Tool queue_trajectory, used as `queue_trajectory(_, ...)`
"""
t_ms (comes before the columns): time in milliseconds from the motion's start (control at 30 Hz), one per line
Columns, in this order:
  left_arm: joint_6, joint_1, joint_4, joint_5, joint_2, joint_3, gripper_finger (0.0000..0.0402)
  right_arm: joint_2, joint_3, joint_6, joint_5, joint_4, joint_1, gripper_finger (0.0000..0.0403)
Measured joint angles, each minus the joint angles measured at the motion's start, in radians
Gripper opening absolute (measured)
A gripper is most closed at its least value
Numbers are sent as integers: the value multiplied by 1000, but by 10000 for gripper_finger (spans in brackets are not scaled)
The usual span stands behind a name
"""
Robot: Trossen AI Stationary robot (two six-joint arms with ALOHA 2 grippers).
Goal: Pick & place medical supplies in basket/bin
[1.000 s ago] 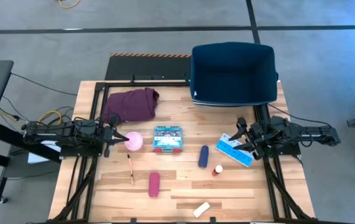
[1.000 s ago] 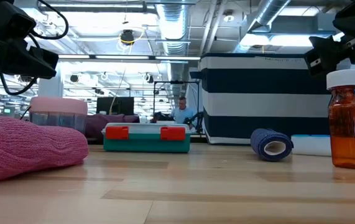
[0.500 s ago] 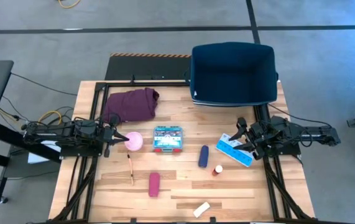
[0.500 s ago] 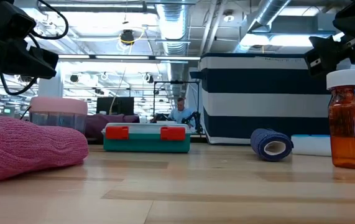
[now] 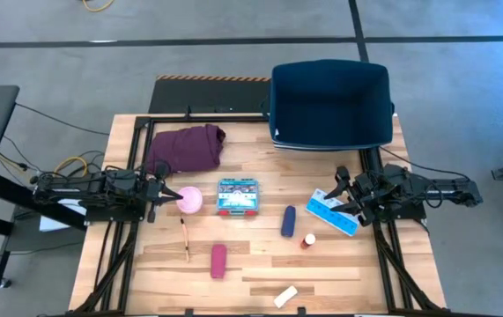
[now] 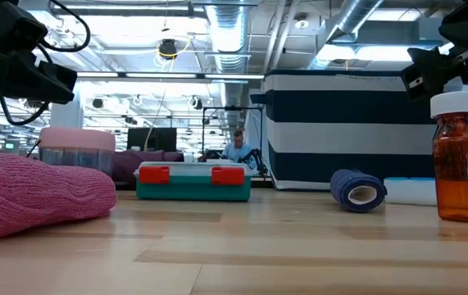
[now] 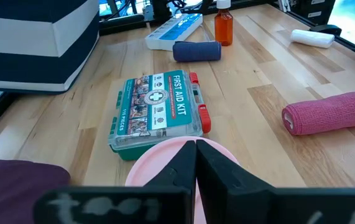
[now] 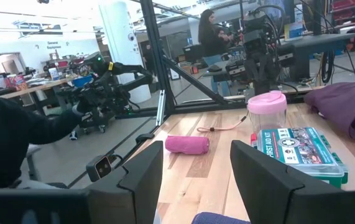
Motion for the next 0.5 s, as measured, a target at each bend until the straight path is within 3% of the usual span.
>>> queue_trajectory(500, 0, 0, 0, 0, 0, 0, 0, 0, 0, 0, 0, 0, 0, 181)
